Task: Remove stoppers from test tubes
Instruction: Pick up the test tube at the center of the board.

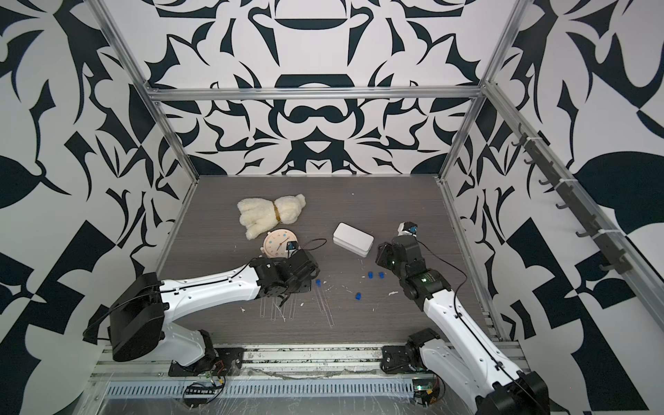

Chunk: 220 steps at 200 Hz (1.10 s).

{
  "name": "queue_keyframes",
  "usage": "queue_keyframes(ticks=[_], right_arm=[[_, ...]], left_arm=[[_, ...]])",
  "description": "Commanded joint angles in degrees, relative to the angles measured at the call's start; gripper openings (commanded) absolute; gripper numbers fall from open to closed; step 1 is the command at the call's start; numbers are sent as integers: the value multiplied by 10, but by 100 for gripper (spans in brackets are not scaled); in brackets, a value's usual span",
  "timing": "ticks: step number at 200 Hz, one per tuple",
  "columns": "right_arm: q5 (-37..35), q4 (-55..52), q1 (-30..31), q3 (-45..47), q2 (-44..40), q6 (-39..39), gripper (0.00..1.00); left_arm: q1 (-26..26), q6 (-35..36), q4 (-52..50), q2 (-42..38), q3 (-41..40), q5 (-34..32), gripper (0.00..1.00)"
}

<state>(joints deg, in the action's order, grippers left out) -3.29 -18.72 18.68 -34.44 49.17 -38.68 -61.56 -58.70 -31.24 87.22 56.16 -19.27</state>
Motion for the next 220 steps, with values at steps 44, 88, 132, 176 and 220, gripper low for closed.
queue_keyframes(ticks=[44, 88, 132, 176, 220], right_arm=[[62, -35, 0, -2, -12, 7, 41], [69, -28, 0, 7, -9, 8, 40], [69, -20, 0, 14, -7, 8, 40], [74, -11, 0, 13, 5, 8, 39], [77, -4, 0, 13, 14, 7, 39]], left_arm=[[-10, -62, -38, 67, 46, 0, 41], [-15, -63, -17, 114, 59, 22, 41], [-15, -59, -11, 132, 64, 33, 41], [-15, -53, -10, 136, 69, 37, 41], [-12, -46, -10, 150, 76, 43, 39]])
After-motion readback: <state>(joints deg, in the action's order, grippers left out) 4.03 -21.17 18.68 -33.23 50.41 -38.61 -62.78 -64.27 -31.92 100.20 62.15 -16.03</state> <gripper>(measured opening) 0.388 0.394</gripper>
